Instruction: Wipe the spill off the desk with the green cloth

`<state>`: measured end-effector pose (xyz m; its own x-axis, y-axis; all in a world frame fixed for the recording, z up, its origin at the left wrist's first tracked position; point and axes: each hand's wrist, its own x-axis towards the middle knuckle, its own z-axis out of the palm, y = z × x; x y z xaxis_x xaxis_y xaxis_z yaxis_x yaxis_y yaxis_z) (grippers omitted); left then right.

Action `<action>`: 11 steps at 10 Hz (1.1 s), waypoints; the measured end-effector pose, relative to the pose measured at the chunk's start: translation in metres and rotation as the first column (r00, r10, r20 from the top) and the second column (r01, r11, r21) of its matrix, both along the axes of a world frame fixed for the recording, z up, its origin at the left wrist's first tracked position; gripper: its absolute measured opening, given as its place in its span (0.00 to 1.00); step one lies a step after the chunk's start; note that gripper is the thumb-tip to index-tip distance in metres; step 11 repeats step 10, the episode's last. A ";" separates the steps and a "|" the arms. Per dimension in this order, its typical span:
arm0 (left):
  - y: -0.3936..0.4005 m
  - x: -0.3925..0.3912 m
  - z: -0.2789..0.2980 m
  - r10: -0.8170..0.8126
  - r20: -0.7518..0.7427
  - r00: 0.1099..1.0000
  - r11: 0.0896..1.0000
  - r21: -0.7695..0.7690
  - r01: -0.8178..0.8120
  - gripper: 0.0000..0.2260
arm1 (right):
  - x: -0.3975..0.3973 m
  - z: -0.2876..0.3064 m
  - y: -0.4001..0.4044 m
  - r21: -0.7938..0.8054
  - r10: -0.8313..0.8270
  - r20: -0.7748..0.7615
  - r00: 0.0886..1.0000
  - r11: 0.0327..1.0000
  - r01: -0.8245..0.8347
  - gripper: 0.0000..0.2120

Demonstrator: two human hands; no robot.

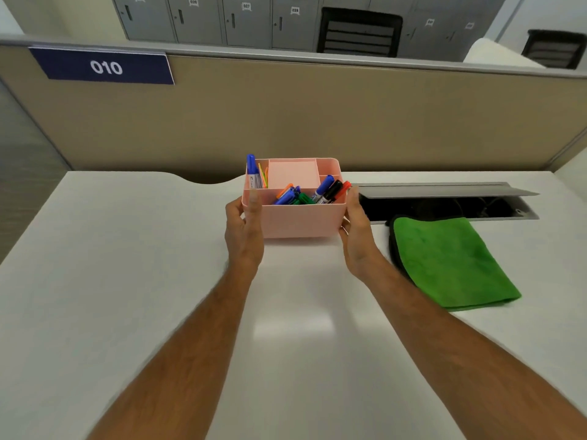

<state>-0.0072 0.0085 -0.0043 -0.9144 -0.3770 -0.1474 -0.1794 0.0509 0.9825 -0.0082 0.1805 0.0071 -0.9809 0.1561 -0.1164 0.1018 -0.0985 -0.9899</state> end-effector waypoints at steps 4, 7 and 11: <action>0.016 0.002 -0.006 0.052 -0.015 0.999 0.998 -0.025 -0.053 0.38 | 0.002 -0.022 0.010 -0.003 0.029 0.042 0.999 1.000 -0.029 0.36; 0.015 0.008 -0.007 0.060 -0.043 0.997 0.998 -0.021 -0.061 0.39 | 0.000 -0.023 0.009 -0.014 0.019 0.065 0.998 1.000 -0.018 0.35; 0.012 0.010 -0.003 0.020 -0.010 1.000 0.998 -0.054 -0.020 0.41 | 0.004 -0.014 0.015 0.010 0.051 0.068 0.996 0.999 -0.052 0.30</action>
